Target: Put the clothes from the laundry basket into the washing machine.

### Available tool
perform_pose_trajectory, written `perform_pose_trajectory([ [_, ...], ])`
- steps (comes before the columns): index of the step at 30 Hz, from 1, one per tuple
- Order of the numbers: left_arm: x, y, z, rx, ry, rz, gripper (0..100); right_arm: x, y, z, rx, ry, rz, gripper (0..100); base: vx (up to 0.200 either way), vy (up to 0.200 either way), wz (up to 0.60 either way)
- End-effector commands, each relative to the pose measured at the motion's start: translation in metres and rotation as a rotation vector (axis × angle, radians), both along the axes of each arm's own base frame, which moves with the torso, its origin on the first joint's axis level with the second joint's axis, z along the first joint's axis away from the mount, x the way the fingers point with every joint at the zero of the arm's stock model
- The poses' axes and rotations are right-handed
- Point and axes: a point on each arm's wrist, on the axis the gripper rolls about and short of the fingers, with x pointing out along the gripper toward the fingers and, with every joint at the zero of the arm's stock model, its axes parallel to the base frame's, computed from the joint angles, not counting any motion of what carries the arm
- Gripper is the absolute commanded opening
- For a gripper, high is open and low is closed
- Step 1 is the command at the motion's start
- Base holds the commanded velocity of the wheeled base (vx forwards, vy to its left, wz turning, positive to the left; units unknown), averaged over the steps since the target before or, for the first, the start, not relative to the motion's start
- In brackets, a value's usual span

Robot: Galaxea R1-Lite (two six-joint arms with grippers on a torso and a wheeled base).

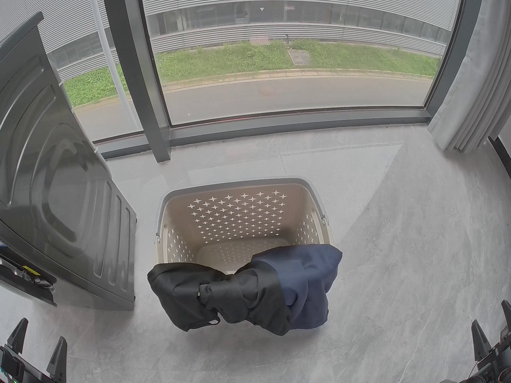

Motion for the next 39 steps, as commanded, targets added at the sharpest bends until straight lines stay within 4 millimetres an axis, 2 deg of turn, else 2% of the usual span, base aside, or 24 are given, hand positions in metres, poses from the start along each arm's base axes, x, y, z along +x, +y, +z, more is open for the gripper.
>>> perform_pose_trajectory([
  [1,0.0004,0.0,-0.0047,0.0,0.006,0.0,100,0.0002,0.0,-0.0052,-0.001,0.003,0.001,100,0.0,0.0,0.0],
  [4,0.0004,0.0,-0.0047,0.0,0.006,0.0,100,0.0002,0.0,-0.0052,-0.001,0.003,0.001,100,0.0,0.0,0.0],
  [10,0.0003,0.0,-0.0047,0.0,0.005,0.0,100,0.0002,0.0,-0.0052,-0.001,0.003,0.001,100,0.2,0.0,0.0],
  [15,0.0004,0.0,-0.0047,0.0,0.006,0.0,100,0.0002,0.0,-0.0052,-0.001,0.003,0.001,100,0.0,0.0,0.0],
  [21,0.0004,0.0,-0.0047,0.0,0.006,0.002,100,0.0002,0.0,-0.0052,-0.001,0.003,0.001,100,0.2,0.0,0.0],
  [28,0.0003,0.0,-0.0047,0.0,0.005,0.002,100,0.0002,0.0,-0.0052,-0.001,0.003,0.001,100,0.0,0.0,0.0],
  [34,0.0004,0.0,-0.0047,0.0,0.006,0.002,100,0.0002,0.0,-0.0052,-0.001,0.003,0.001,100,0.0,-0.2,0.0],
  [39,0.0004,0.0,-0.0047,0.0,0.006,0.002,100,0.0002,0.0,-0.0052,-0.001,0.003,0.001,100,0.0,0.0,0.0],
])
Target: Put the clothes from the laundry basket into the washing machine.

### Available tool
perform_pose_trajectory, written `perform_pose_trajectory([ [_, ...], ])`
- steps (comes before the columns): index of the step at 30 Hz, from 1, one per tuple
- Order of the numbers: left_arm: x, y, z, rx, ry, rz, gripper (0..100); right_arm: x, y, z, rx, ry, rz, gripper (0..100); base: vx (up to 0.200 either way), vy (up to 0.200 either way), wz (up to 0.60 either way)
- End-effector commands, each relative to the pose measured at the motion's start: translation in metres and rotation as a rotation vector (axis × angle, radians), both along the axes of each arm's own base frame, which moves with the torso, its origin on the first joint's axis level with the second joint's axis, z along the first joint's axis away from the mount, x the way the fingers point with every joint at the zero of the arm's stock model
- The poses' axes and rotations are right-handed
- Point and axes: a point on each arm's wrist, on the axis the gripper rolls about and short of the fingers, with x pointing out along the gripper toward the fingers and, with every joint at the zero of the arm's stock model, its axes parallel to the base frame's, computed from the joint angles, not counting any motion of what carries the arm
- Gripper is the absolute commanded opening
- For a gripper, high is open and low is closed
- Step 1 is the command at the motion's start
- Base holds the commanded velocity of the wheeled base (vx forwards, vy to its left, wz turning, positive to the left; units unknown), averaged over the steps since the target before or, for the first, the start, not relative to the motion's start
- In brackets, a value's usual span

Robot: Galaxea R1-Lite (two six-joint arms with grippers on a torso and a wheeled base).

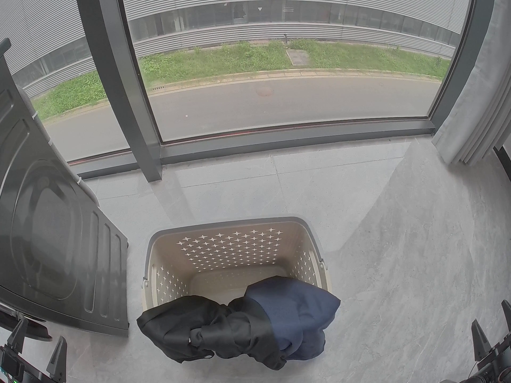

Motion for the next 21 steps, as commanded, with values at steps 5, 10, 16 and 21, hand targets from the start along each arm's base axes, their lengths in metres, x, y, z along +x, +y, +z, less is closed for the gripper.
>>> perform_pose_trajectory([
  [5,0.0004,0.0,-0.0047,0.0,0.006,0.001,100,0.0002,0.0,-0.0052,0.0,0.003,0.001,100,0.16,0.0,0.0],
  [10,0.0004,0.0,-0.0047,0.0,0.006,0.001,100,0.0002,0.0,-0.0052,0.0,0.003,0.001,100,0.04,0.0,0.0],
  [16,0.0004,0.0,-0.0047,0.0,0.006,0.001,100,0.0002,0.0,-0.0052,0.0,0.003,0.001,100,0.0,0.0,0.0],
  [21,0.0004,0.0,-0.0047,0.0,0.006,0.001,100,0.0002,0.0,-0.0052,0.0,0.003,0.001,100,0.2,0.0,0.0],
])
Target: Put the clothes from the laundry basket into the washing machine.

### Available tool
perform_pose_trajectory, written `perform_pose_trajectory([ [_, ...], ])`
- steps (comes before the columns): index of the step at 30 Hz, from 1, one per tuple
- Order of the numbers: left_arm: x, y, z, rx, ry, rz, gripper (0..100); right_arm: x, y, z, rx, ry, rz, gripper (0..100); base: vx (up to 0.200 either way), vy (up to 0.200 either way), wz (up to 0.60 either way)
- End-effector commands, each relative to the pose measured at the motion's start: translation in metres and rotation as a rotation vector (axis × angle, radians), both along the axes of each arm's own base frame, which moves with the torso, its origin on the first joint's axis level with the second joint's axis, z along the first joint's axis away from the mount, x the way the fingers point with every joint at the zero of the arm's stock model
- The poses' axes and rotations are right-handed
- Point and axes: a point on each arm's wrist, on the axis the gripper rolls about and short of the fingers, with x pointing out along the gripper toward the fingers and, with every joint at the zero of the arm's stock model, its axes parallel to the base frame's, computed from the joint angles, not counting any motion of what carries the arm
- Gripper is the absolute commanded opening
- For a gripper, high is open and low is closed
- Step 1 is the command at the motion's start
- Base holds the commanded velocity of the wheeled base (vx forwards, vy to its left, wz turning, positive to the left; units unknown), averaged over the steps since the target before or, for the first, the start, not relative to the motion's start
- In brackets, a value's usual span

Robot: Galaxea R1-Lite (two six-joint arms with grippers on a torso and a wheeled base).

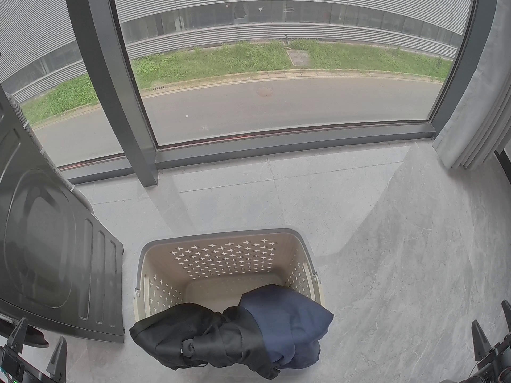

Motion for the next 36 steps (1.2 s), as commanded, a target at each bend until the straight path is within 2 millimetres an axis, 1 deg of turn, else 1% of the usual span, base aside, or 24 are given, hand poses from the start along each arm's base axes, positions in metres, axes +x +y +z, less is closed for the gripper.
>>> perform_pose_trajectory([
  [1,0.0004,0.0,-0.0047,0.0,0.006,0.001,100,0.0002,0.0,-0.0052,0.0,0.002,0.001,100,0.2,0.0,0.0],
  [6,0.0004,0.0,-0.0047,0.0,0.006,0.001,100,0.0002,0.0,-0.0052,0.0,0.002,0.001,100,0.0,0.0,0.0],
  [12,0.0004,0.0,-0.0047,0.0,0.006,0.001,100,0.0002,0.0,-0.0052,0.0,0.002,0.001,100,0.2,0.0,0.0],
  [19,0.0004,0.0,-0.0047,0.0,0.006,0.001,100,0.0002,0.0,-0.0052,0.0,0.002,0.001,100,0.0,0.0,0.0],
  [25,0.0004,0.0,-0.0047,0.0,0.006,0.001,100,0.0002,0.0,-0.0052,0.0,0.002,0.001,100,0.2,0.0,0.0],
  [31,0.0004,0.0,-0.0047,0.0,0.006,0.001,100,0.0002,0.0,-0.0052,0.0,0.002,0.001,100,0.0,0.0,0.0],
  [36,0.0004,0.0,-0.0047,0.0,0.006,0.001,100,0.0002,0.0,-0.0052,0.0,0.002,0.001,100,0.2,0.0,0.0],
])
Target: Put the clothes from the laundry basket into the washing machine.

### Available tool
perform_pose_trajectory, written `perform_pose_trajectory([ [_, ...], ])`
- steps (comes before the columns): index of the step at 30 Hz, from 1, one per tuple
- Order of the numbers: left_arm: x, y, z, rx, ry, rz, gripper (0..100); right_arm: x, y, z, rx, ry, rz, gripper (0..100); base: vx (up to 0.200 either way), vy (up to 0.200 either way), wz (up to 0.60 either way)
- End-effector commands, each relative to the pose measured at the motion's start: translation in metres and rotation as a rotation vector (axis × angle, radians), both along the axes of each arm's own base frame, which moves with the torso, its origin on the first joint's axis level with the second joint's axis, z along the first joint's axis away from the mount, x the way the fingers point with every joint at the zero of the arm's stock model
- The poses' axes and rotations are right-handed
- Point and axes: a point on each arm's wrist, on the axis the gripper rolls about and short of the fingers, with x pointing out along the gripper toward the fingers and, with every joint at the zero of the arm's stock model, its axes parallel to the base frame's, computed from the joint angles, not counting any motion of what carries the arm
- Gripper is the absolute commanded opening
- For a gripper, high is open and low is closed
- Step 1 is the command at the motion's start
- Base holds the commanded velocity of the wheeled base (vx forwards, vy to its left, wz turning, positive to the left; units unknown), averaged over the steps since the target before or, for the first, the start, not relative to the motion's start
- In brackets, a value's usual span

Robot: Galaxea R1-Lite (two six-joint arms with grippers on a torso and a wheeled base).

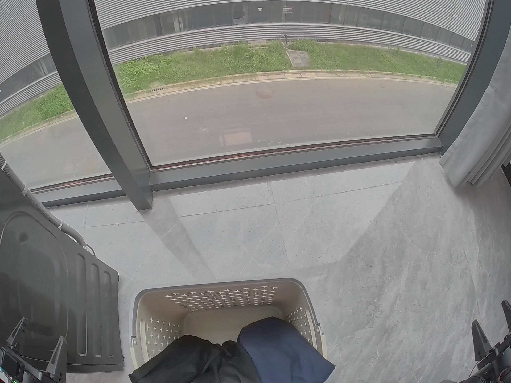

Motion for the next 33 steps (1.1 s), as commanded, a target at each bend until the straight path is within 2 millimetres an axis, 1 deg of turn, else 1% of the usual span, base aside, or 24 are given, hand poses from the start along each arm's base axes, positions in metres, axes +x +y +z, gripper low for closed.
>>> perform_pose_trajectory([
  [1,0.0004,0.0,-0.0047,0.0,0.005,0.001,100,0.0002,0.0,-0.0052,-0.001,0.002,0.001,100,0.0,0.0,0.0],
  [33,0.0004,0.0,-0.0047,0.001,0.005,0.001,100,0.0002,0.0,-0.0052,-0.001,0.002,0.003,100,0.0,0.0,0.0],
])
